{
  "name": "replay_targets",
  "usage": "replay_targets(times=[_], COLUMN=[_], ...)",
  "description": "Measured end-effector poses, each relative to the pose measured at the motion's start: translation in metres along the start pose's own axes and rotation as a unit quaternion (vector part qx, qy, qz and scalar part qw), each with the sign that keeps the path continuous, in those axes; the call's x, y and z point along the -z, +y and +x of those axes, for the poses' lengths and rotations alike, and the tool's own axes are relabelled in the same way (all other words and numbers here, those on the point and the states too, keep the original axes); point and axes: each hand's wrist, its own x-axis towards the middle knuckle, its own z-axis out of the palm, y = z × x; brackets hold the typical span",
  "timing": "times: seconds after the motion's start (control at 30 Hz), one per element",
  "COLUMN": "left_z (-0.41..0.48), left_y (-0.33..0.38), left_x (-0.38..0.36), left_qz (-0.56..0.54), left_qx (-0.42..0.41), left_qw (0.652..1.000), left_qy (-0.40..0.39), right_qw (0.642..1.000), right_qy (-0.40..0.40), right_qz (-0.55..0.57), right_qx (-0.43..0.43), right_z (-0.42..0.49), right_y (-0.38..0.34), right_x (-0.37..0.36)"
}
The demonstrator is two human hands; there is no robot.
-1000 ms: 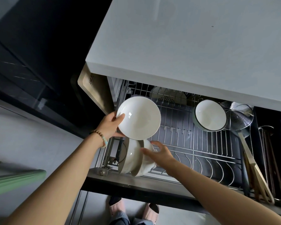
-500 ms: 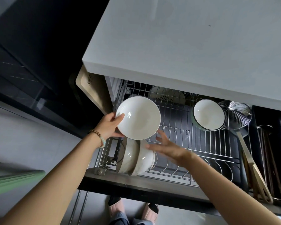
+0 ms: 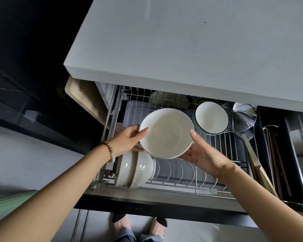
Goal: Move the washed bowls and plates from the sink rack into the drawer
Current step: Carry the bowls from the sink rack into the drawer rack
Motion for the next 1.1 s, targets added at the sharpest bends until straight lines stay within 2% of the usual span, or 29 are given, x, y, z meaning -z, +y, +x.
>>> replay_targets(times=[0.1,0.23,0.33,0.43,0.83,1.1], left_z=[0.006,0.005,0.007,0.008,0.002,0.005], left_y=[-0.015,-0.035,-0.045,-0.049,-0.044,-0.046], left_x=[0.000,0.007,0.010,0.011,0.017,0.022], left_qz=[0.203,0.430,0.513,0.527,0.492,0.475], left_qx=[-0.025,0.030,0.044,0.044,0.055,0.051], left_qw=[0.978,0.897,0.848,0.838,0.860,0.870], left_qy=[-0.046,-0.091,-0.125,-0.134,-0.125,-0.123], right_qw=[0.994,0.967,0.953,0.944,0.920,0.903], right_qy=[0.076,0.170,0.194,0.198,0.197,0.188], right_qz=[-0.074,-0.190,-0.223,-0.249,-0.319,-0.355], right_qx=[0.005,-0.023,-0.063,-0.086,-0.116,-0.154], right_z=[-0.014,-0.023,-0.023,-0.015,0.019,0.031], right_y=[-0.009,-0.010,-0.001,0.011,0.043,0.039], right_x=[0.010,0.020,0.019,0.013,-0.018,-0.033])
